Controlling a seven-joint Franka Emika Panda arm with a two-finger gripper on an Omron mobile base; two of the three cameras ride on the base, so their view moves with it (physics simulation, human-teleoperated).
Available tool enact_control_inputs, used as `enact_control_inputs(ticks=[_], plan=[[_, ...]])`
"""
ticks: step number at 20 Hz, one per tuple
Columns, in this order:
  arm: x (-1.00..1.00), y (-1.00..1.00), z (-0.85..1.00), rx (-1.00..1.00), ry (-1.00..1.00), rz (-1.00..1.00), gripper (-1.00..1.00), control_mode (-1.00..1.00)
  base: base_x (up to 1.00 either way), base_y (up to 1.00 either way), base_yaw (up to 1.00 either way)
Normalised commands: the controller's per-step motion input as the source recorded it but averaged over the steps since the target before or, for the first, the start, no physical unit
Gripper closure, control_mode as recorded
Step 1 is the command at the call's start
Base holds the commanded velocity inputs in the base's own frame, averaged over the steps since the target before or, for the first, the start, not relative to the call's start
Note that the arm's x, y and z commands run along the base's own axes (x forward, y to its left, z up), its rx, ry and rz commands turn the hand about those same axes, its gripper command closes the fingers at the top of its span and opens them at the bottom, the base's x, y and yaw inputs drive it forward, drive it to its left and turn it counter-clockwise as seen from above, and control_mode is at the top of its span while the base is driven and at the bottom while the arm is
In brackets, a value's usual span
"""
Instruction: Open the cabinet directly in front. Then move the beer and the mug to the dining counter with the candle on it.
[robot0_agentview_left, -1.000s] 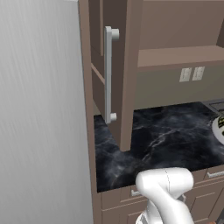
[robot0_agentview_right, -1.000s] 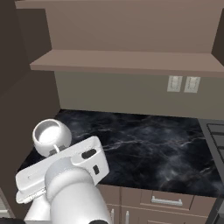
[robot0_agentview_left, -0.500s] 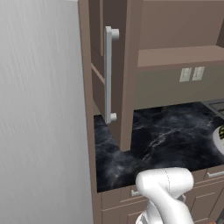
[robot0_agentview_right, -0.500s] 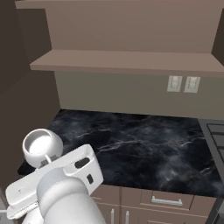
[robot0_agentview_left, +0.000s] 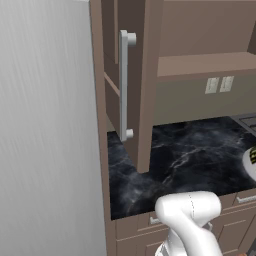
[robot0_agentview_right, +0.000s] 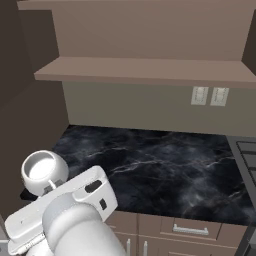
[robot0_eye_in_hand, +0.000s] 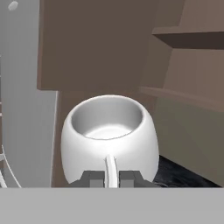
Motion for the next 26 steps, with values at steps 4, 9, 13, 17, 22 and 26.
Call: enact_control_inputs(ticks=[4,9,13,17,22,26], plan=[[0.0,0.0,0.0,0.0,0.0,0.01,1.0,-1.0,0.0,0.0,0.0],[0.0,0.0,0.0,0.0,0.0,0.0,1.0,-1.0,0.0,0.0,0.0],[0.0,0.0,0.0,0.0,0.0,0.0,1.0,-1.0,0.0,0.0,0.0],[0.0,0.0,0.0,0.0,0.0,0.0,1.0,-1.0,0.0,0.0,0.0],[0.0,0.0,0.0,0.0,0.0,0.0,1.0,1.0,0.0,0.0,0.0],[0.0,0.0,0.0,0.0,0.0,0.0,1.0,1.0,0.0,0.0,0.0]])
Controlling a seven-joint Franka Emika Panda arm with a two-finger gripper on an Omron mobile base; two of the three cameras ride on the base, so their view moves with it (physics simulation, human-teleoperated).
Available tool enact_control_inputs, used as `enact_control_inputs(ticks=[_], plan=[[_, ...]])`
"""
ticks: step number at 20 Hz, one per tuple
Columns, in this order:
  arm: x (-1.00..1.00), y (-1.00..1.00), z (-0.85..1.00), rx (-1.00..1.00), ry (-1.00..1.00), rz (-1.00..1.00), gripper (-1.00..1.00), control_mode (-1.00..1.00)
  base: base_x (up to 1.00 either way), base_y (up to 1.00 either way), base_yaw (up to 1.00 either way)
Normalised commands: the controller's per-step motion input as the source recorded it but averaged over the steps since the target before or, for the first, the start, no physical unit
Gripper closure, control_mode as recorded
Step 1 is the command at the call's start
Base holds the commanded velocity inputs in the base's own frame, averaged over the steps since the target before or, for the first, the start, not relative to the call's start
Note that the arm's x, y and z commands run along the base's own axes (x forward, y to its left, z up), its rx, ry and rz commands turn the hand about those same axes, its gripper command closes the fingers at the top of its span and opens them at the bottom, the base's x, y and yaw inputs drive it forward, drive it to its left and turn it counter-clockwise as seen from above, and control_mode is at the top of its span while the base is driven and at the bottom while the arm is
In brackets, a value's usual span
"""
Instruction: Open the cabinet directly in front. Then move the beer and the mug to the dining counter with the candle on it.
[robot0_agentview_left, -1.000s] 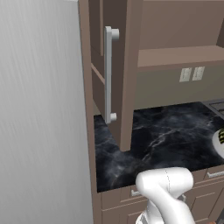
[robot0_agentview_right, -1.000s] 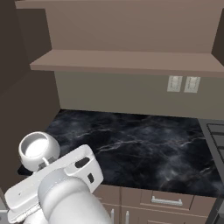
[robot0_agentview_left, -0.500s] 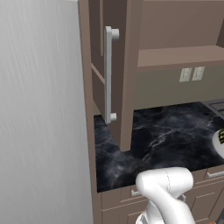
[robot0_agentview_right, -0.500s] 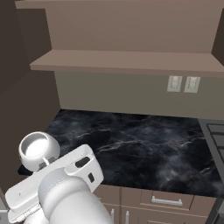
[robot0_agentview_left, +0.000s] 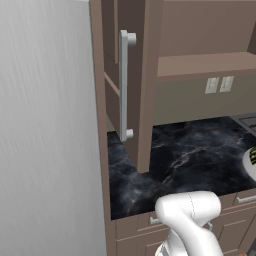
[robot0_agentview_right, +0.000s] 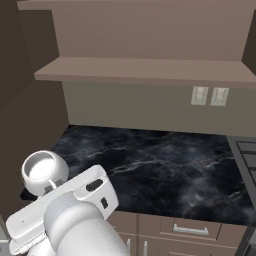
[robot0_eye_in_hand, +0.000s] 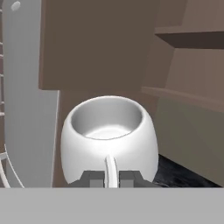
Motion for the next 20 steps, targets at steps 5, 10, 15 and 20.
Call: enact_control_inputs(ticks=[5,10,15,20], plan=[[0.0,0.0,0.0,0.0,0.0,0.0,1.0,1.0,-0.2,-0.12,0.0],[0.0,0.0,0.0,0.0,0.0,0.0,1.0,1.0,-0.44,-0.21,0.0],[0.0,0.0,0.0,0.0,0.0,0.0,1.0,1.0,-0.57,-0.33,0.0],[0.0,0.0,0.0,0.0,0.0,0.0,1.0,1.0,-0.57,-0.32,0.0]])
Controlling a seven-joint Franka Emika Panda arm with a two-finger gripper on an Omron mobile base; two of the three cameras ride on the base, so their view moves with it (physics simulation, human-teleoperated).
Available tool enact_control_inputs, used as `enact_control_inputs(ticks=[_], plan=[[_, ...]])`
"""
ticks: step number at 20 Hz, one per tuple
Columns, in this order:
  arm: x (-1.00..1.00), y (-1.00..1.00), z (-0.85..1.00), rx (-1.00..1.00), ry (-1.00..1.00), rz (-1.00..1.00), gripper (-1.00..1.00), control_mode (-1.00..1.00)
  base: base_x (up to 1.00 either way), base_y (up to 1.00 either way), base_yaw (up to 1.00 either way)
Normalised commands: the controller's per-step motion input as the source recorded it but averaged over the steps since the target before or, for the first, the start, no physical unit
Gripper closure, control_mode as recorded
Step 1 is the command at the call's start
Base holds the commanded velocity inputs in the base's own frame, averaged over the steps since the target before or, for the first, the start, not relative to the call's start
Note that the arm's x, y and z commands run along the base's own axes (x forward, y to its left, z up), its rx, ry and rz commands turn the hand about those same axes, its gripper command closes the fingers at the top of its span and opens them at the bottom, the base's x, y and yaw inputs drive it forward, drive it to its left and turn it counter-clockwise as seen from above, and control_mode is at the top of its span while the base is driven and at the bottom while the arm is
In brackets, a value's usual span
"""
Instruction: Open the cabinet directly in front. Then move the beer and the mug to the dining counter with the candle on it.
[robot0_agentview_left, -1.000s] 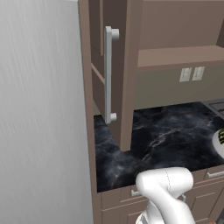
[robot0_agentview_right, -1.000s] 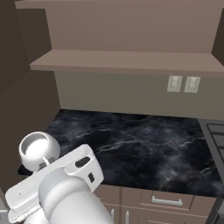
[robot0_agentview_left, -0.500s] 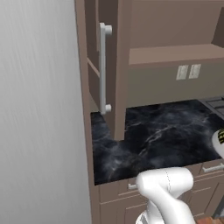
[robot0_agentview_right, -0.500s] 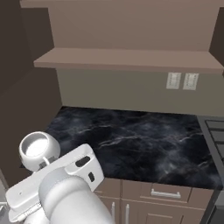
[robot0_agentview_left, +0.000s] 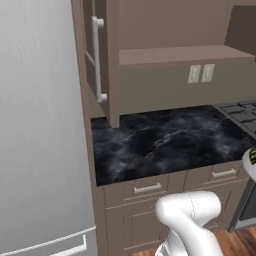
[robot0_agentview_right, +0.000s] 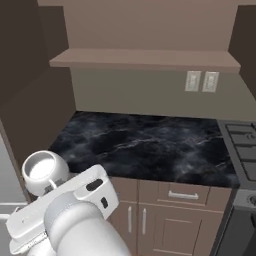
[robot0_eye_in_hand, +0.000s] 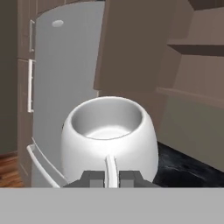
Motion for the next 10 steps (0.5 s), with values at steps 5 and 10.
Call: enact_control_inputs(ticks=[5,10], plan=[[0.0,0.0,0.0,0.0,0.0,0.0,1.0,1.0,-0.45,-0.36,0.0],[0.0,0.0,0.0,0.0,0.0,0.0,1.0,1.0,-0.32,-0.42,-0.02]])
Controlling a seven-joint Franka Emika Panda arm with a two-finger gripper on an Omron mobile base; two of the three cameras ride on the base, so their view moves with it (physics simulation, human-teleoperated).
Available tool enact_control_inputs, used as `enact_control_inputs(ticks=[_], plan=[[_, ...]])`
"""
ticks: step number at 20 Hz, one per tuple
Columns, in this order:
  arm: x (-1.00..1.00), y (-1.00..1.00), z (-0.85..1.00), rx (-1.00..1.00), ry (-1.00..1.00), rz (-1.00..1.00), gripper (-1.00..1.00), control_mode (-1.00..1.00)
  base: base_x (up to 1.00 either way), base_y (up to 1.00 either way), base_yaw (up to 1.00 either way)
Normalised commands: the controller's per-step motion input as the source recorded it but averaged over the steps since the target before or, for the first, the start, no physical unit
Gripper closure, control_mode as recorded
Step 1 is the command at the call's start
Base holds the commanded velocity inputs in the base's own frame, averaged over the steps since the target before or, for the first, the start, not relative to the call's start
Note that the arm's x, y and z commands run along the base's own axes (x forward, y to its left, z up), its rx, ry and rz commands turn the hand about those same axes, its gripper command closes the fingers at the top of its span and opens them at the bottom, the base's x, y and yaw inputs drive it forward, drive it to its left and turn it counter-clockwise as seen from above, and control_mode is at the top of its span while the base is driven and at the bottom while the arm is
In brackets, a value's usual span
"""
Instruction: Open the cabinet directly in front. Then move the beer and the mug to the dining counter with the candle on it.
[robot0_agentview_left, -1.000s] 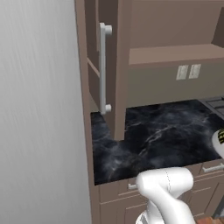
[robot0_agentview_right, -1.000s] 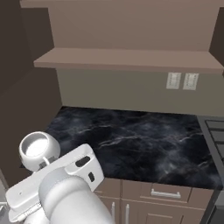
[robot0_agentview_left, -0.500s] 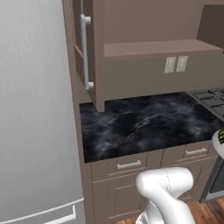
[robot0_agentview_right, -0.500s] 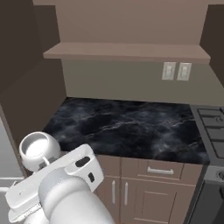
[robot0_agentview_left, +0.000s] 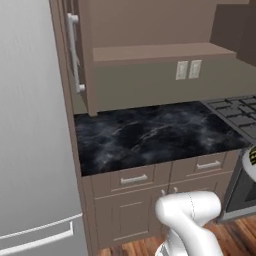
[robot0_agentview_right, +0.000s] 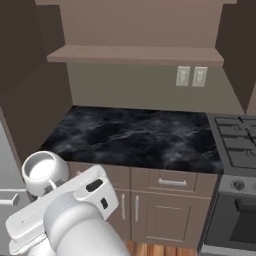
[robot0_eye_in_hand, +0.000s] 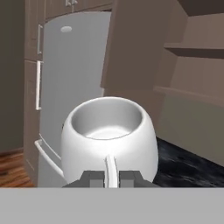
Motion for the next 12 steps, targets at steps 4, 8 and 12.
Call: enact_control_inputs(ticks=[4,8,12], plan=[[0.0,0.0,0.0,0.0,0.0,0.0,1.0,1.0,-0.27,-0.36,-0.05],[0.0,0.0,0.0,0.0,0.0,0.0,1.0,1.0,-0.06,-0.24,-0.15],[0.0,0.0,0.0,0.0,0.0,0.0,1.0,1.0,0.0,-0.18,-0.25]])
